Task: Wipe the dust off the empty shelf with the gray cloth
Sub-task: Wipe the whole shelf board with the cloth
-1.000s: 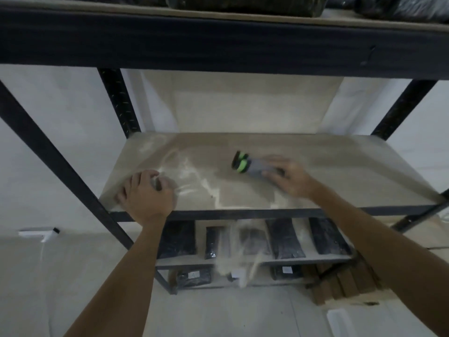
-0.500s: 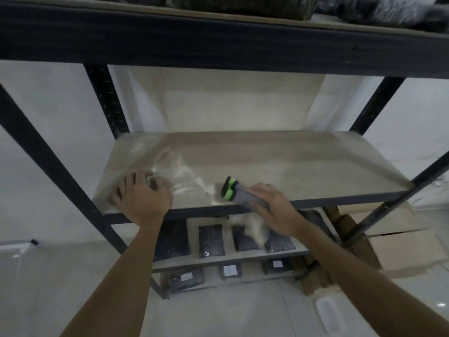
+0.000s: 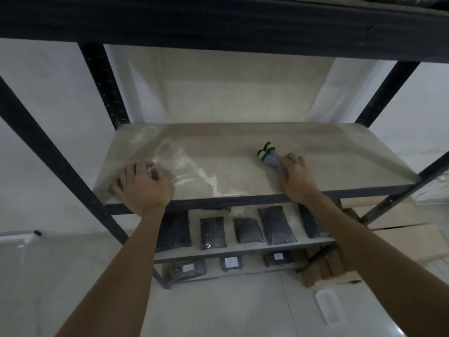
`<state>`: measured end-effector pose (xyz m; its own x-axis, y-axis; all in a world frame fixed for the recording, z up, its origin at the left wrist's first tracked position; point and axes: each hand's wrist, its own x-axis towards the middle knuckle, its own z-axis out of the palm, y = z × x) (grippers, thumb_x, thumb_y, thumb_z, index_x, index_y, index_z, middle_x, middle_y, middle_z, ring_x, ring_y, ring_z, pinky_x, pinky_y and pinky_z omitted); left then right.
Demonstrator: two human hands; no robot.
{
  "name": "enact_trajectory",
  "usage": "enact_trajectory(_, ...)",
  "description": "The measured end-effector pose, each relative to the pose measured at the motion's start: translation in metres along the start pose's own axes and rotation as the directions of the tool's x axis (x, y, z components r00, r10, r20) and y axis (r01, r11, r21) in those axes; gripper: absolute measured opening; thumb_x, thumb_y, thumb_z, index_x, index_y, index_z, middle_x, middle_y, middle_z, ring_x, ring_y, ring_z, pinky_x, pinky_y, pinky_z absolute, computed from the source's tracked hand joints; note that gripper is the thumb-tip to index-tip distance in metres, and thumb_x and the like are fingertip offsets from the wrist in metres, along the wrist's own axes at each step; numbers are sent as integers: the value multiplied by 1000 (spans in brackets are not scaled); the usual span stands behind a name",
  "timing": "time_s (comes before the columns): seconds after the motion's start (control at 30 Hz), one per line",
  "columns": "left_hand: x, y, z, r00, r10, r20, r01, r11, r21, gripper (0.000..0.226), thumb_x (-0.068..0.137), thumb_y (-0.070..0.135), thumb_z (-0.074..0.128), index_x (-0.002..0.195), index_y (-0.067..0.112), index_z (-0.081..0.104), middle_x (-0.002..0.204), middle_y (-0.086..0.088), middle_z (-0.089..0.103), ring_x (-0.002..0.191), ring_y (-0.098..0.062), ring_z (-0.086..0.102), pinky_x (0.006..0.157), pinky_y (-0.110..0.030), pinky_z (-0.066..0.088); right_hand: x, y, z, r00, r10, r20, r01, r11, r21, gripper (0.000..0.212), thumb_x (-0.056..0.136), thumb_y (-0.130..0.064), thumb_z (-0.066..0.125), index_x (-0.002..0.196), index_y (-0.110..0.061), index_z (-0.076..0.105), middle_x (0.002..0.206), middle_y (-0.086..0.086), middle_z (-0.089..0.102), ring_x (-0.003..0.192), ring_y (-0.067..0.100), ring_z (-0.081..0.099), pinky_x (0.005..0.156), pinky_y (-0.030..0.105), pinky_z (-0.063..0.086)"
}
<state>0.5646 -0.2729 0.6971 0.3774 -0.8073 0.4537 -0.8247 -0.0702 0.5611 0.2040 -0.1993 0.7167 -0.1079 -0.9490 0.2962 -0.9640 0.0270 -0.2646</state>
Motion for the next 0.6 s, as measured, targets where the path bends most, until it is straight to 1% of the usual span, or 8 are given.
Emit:
enact_trajectory(0.07, 0, 0, 1, 1000, -2, 6, 2, 1000, 4, 28, 87, 36, 49, 101, 24, 71, 107, -5, 70, 107, -30, 57, 104, -47, 34, -22, -28, 3, 996, -85, -22, 86, 996, 25, 50, 97, -25, 31, 136, -5, 54, 102, 13, 56, 85, 30, 46, 80, 41, 41)
enact_trajectory(0.17, -1, 2, -1, 1000, -14, 4, 14, 1000, -28, 32, 85, 37, 47, 100, 24, 72, 105, -6, 70, 105, -31, 58, 103, -46, 33, -56, -74, 3, 993, -114, -14, 114, 988, 99, 48, 102, -25, 31, 146, -14, 45, 107, 2, 50, 89, 16, 40, 77, 31, 34)
enact_trajectory(0.27, -1, 3, -4, 999, -44, 25, 46, 996, -76, 29, 86, 36, 52, 101, 20, 72, 105, -8, 70, 107, -32, 58, 104, -49, 33, -80, -118, 8, 981, -194, 14, 188, 966, 177, 42, 103, -21, 39, 145, -17, 45, 109, 1, 50, 91, 15, 43, 74, 31, 43)
enact_trajectory(0.33, 1, 4, -12, 997, -43, 58, 52, 983, -175, 23, 91, 31, 57, 103, 17, 70, 107, -9, 69, 109, -33, 57, 103, -46, 35, -93, -142, 16, 971, -237, 35, 227, 958, 174, 43, 101, -21, 44, 143, -16, 47, 109, 2, 51, 92, 15, 43, 73, 32, 45)
enact_trajectory(0.37, 1, 5, -19, 997, -32, 75, 52, 960, -277, 20, 94, 26, 58, 105, 14, 70, 108, -9, 69, 107, -31, 58, 100, -40, 38, -99, -153, 20, 967, -251, 49, 241, 957, 161, 44, 99, -18, 50, 143, -16, 47, 110, 1, 51, 91, 14, 42, 72, 31, 44)
enact_trajectory(0.43, -1, 0, -35, 994, -6, 110, 59, 872, -486, 17, 100, 14, 56, 107, 6, 69, 101, -8, 69, 97, -26, 62, 87, -26, 41, -110, -167, 27, 965, -255, 67, 242, 958, 154, 47, 97, -15, 55, 144, -18, 47, 109, -1, 49, 89, 13, 40, 71, 29, 41)
enact_trajectory(0.53, -11, -15, -61, 994, -26, 107, 87, 777, -624, 18, 103, 17, 56, 107, 8, 71, 82, -2, 70, 63, -24, 68, 58, -32, 54, -111, -172, 27, 972, -233, 38, 220, 954, 204, 46, 99, -18, 49, 145, -16, 47, 110, 1, 50, 92, 16, 43, 74, 26, 36)
enact_trajectory(0.6, -17, -27, -73, 991, -76, 112, 132, 742, -657, 17, 101, 24, 62, 105, 12, 72, 68, -5, 69, 42, -21, 61, 44, -31, 54, -105, -172, 20, 977, -214, 20, 202, 947, 251, 45, 102, -24, 38, 144, -11, 49, 113, 4, 54, 95, 20, 46, 78, 31, 39)
